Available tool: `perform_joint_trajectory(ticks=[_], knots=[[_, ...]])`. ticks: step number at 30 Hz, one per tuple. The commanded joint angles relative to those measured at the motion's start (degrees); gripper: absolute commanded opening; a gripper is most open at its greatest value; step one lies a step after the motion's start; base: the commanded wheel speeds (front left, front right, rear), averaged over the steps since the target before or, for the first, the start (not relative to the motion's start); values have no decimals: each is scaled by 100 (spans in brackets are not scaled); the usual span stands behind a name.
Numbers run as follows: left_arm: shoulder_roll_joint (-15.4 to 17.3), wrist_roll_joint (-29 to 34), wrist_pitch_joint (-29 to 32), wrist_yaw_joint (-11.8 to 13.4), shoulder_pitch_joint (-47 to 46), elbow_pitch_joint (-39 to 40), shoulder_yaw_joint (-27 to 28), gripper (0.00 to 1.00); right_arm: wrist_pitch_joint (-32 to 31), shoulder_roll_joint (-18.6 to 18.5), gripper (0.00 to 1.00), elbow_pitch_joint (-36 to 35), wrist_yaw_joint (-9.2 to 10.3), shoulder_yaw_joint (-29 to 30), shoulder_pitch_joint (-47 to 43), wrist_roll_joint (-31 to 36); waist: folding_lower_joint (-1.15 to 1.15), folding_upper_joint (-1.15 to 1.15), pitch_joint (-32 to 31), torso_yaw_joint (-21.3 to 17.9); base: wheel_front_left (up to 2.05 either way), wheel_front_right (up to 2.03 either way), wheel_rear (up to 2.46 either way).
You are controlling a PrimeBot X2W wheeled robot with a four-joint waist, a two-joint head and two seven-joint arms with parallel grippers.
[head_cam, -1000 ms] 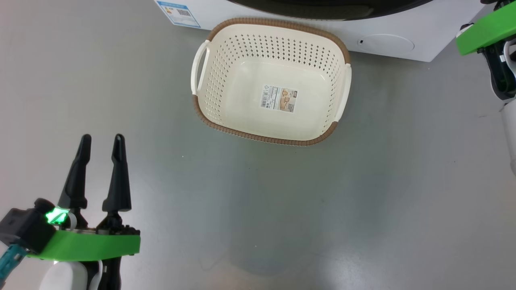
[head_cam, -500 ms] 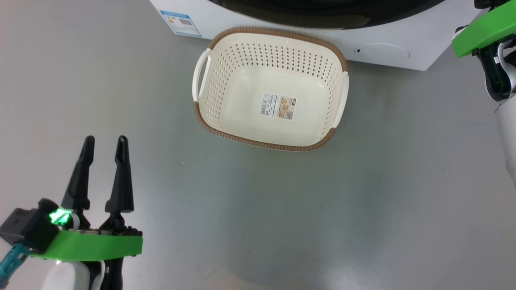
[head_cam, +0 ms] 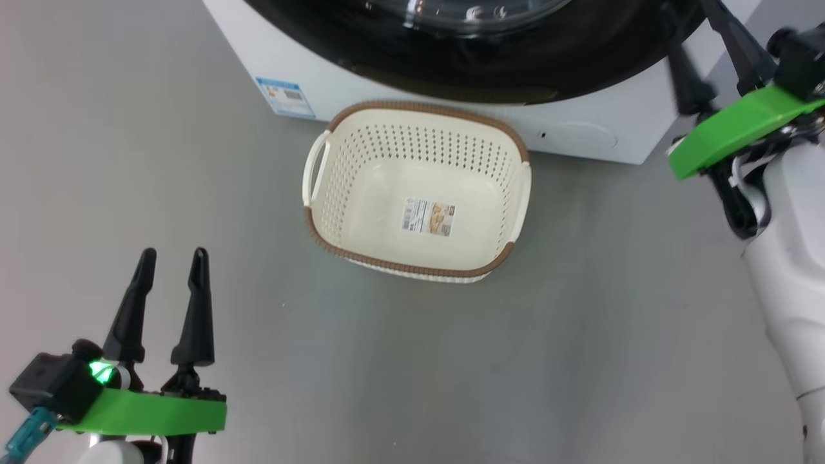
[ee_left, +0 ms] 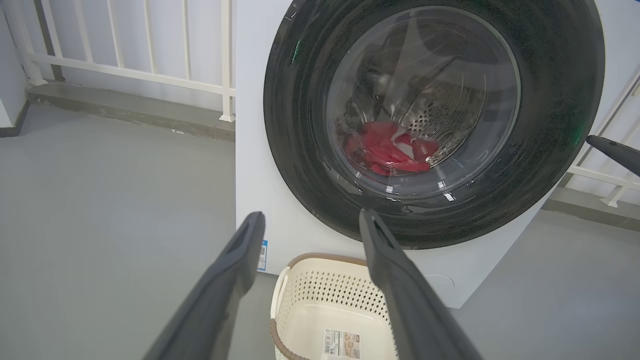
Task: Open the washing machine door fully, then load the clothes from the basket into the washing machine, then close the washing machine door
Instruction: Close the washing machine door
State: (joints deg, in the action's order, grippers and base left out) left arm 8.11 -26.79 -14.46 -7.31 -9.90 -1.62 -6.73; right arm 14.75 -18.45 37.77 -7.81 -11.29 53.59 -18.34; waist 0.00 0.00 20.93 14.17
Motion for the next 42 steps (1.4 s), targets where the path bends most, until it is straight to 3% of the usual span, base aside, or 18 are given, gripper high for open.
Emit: perform_joint_trajectory(ticks=[1,22,42], knots=[[205,65,-54,-18,51,99,206,100,25,97,100,-232,32,-124,-242,-76,0,0,-310,-208,0,0,0],[338,65,-54,-18,770,23,305,100,25,563,100,-1460,32,-154,-2762,-316,0,0,-1670,-1112,0,0,0],[371,132,-54,-18,1177,-46,430,100,25,765,100,-2216,32,109,-4392,-331,0,0,-2225,-1357,0,0,0]])
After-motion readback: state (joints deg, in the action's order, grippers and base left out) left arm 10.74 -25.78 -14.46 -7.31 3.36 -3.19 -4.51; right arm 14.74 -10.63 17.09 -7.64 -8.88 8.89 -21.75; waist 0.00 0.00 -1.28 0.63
